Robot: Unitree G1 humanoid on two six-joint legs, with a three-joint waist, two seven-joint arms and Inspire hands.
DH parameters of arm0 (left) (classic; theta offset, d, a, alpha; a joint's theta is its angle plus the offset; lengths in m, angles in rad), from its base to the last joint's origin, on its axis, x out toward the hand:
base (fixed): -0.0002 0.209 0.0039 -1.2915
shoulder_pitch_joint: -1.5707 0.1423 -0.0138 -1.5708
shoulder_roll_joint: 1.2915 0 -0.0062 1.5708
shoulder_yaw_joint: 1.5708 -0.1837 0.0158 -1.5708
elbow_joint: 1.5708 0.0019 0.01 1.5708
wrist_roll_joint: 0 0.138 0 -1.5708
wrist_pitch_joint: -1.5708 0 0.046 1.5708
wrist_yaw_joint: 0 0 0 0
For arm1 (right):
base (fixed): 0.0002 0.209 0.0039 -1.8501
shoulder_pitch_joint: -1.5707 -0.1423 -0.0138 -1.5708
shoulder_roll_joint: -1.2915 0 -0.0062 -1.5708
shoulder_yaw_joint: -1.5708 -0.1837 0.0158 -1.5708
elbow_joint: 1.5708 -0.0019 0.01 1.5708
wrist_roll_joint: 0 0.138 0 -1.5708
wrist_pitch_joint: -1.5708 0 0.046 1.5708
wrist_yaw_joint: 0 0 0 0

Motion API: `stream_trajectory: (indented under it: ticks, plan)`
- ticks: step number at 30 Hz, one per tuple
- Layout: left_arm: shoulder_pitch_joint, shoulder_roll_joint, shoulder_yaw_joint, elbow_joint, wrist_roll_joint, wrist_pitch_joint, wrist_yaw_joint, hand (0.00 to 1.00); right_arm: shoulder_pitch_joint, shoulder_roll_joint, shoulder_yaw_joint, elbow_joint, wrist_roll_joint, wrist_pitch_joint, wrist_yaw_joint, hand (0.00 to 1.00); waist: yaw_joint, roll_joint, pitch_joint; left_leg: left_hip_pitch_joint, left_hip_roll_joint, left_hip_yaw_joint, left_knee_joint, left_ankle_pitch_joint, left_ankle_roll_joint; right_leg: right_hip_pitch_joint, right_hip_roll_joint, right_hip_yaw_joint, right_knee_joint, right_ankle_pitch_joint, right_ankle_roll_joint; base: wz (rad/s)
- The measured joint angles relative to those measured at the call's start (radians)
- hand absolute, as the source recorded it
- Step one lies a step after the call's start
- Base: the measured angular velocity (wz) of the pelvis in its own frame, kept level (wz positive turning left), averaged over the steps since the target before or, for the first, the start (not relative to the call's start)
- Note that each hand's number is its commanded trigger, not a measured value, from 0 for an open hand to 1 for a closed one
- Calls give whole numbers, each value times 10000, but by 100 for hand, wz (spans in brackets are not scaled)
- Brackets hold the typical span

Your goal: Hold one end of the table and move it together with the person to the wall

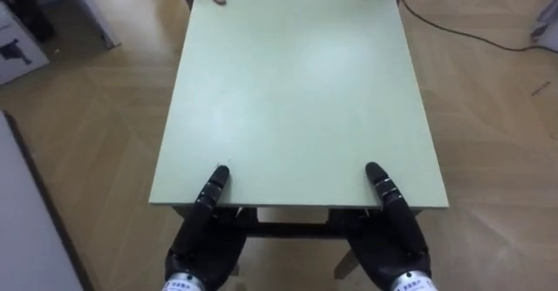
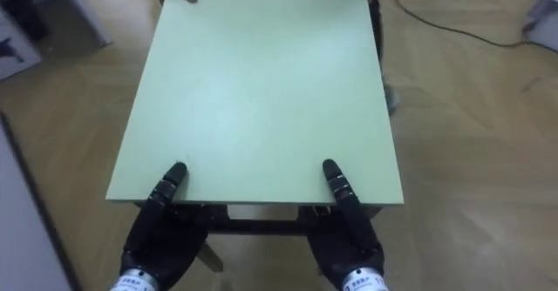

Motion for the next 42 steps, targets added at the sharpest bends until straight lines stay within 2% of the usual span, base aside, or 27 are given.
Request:
stream_trajectory:
  ticks: [2, 4, 6, 9, 11, 13, 15, 16, 18, 21, 23, 29, 31, 33, 35, 36, 37, 40, 41, 42]
  plan:
    - [-73, -81, 2, -4, 6, -80, -25, 100, -1, 105, -43, -15, 11, 3, 0, 100, 64, -83, -15, -107, -149, -356, -2, 116, -3, 70, 332, 245, -243, -25, -73, 73]
    - [-96, -118, 60, -12, 200, -174, -26, 100, 38, 224, -67, -12, 7, 19, 0, 100, 73, -180, -13, -129, -228, -667, -38, 296, -9, 207, 517, 245, -561, 1, -124, 68]
    - [-96, -52, 88, -14, 225, -183, -26, 100, 68, 315, -76, 5, 18, 87, -5, 100, 329, -272, -16, -151, -240, -891, -48, 329, -20, 420, 808, 412, -979, 139, -240, 34]
    - [-85, 30, 87, -24, 324, -201, -67, 100, 66, 309, -78, 16, 26, 164, -25, 100, 668, -360, 8, -158, -259, -1112, -55, 330, -23, 708, 1042, 434, -1504, 333, -286, 22]
    - [-33, 166, 80, -25, 309, -214, -67, 100, 61, 275, -78, 18, 12, 214, -27, 100, 761, -377, 3, -236, -340, -1312, -20, 334, -24, 762, 1086, 500, -1605, 354, -292, 35]
    - [-33, 217, 78, -25, 309, -168, -65, 100, 20, 253, -98, 20, 15, 256, -27, 100, 860, -382, 3, -345, -394, -1576, 3, 398, -15, 726, 1141, 997, -1610, 346, -283, 47]
    - [-79, 248, 82, -47, 302, -170, -62, 100, -59, 211, -155, 21, 17, 291, -74, 100, 891, -377, 0, -408, -558, -2050, 7, 482, -35, 738, 1277, 1571, -1577, 398, -370, 60]
    - [-97, 251, 81, -55, 303, -167, -60, 100, -62, 215, -173, 20, 17, 294, -74, 100, 877, -373, -2, -420, -568, -2200, 4, 508, -40, 745, 1297, 1625, -1571, 408, -387, 69]
    - [-142, 195, 79, -60, 263, -177, -62, 100, -81, 254, -203, 21, 13, 297, -73, 100, 842, -351, -7, -433, -739, -2702, 92, 533, -62, 891, 1406, 1776, -1578, 453, -541, 70]
    - [-194, 85, 55, -83, 113, -242, -62, 100, -264, 233, -226, 23, -44, 299, -73, 100, 793, -296, -17, -467, -895, -3089, 203, 535, -69, 929, 1438, 1801, -1563, 416, -635, 50]
    - [-194, -3, 74, -84, 133, -273, -61, 100, -325, 216, -255, 27, -102, 298, -74, 100, 795, -256, -28, -481, -946, -3196, 253, 534, -68, 985, 1447, 1802, -1563, 416, -635, 32]
    - [-208, 25, 101, -82, 143, -237, 25, 100, -373, 196, -323, 25, -116, 433, -163, 100, 783, -221, -31, -519, -1041, -2934, 287, 565, 30, 1218, 1447, 1825, -1550, 417, -633, 28]
    - [-208, 4, 107, -82, 130, -217, 112, 100, -417, 221, -389, 20, -166, 511, -272, 100, 768, -190, -33, -544, -1056, -2823, 343, 543, 119, 1219, 1420, 1818, -1467, 417, -633, 23]
    - [-261, -32, 68, -78, 100, -175, 348, 100, -481, 236, -473, 12, -294, 515, -456, 100, 739, -3, -18, -634, -981, -2269, 652, 339, 353, 1125, 1394, 1853, -1032, 389, -591, 23]
    - [-272, -116, 60, -76, 106, -183, 454, 100, -502, 292, -559, 12, -465, 559, -563, 100, 865, 72, -21, -596, -1061, -2443, 645, 264, 423, 718, 1223, 1897, -298, 222, -468, 8]
    - [-297, -125, 49, -68, 98, -188, 467, 100, -518, 342, -639, 11, -492, 665, -601, 100, 872, 145, -28, -584, -1091, -2565, 608, 323, 542, 289, 1161, 2277, 210, -37, -423, 10]
    - [-312, -124, 52, -69, 98, -188, 470, 100, -517, 338, -645, 11, -471, 684, -604, 100, 879, 177, -34, -571, -1093, -2607, 571, 346, 578, 56, 1187, 2445, 359, -107, -446, 26]
    - [-367, -62, 47, 37, 102, -202, 470, 100, -444, 373, -632, 19, -440, 724, -667, 100, 900, 198, -25, -246, -1195, -2720, 393, 433, 726, -800, 1171, 3021, 129, -63, -399, 28]
    - [-375, -29, 43, 122, 100, -159, 481, 100, -393, 363, -624, 26, -445, 725, -703, 100, 876, 197, -24, 17, -1295, -2801, 272, 431, 795, -958, 1176, 3324, -149, 163, -455, 31]
    - [-374, -17, 41, 187, 95, -118, 497, 100, -378, 354, -614, 40, -447, 726, -769, 100, 826, 196, -22, 231, -1365, -2913, 194, 405, 839, -1041, 1199, 3526, -208, 586, -477, 35]
